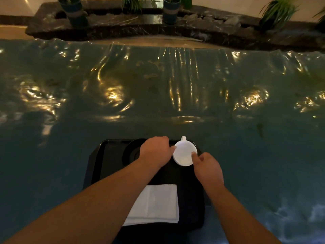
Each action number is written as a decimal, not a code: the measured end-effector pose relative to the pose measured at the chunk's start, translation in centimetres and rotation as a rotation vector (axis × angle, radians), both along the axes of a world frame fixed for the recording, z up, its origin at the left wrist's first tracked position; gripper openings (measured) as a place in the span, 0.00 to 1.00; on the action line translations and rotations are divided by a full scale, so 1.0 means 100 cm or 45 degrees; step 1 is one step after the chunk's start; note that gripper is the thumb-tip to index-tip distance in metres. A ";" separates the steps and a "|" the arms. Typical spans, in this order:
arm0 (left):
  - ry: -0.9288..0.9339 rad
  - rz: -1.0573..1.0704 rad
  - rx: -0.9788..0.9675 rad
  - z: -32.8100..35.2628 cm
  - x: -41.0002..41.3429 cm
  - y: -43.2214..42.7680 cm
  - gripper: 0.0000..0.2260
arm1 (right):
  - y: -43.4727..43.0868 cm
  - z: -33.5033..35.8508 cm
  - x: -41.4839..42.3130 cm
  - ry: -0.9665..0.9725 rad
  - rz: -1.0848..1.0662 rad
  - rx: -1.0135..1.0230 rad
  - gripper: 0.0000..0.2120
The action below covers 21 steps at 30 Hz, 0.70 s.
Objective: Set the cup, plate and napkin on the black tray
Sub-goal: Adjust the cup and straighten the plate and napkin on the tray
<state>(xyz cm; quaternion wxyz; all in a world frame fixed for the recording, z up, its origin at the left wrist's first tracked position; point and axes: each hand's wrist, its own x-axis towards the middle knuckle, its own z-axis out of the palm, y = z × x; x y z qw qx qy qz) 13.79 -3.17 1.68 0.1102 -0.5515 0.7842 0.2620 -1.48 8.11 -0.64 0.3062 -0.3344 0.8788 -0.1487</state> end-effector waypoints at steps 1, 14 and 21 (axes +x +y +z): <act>-0.021 -0.032 0.022 -0.002 -0.004 -0.002 0.17 | -0.002 -0.003 -0.005 -0.026 0.041 0.045 0.19; -0.014 -0.001 0.373 -0.020 -0.024 0.021 0.11 | -0.051 0.010 -0.021 0.347 0.666 0.529 0.20; -0.002 0.066 0.205 -0.013 -0.023 0.020 0.14 | -0.052 0.014 -0.034 0.302 0.544 0.404 0.18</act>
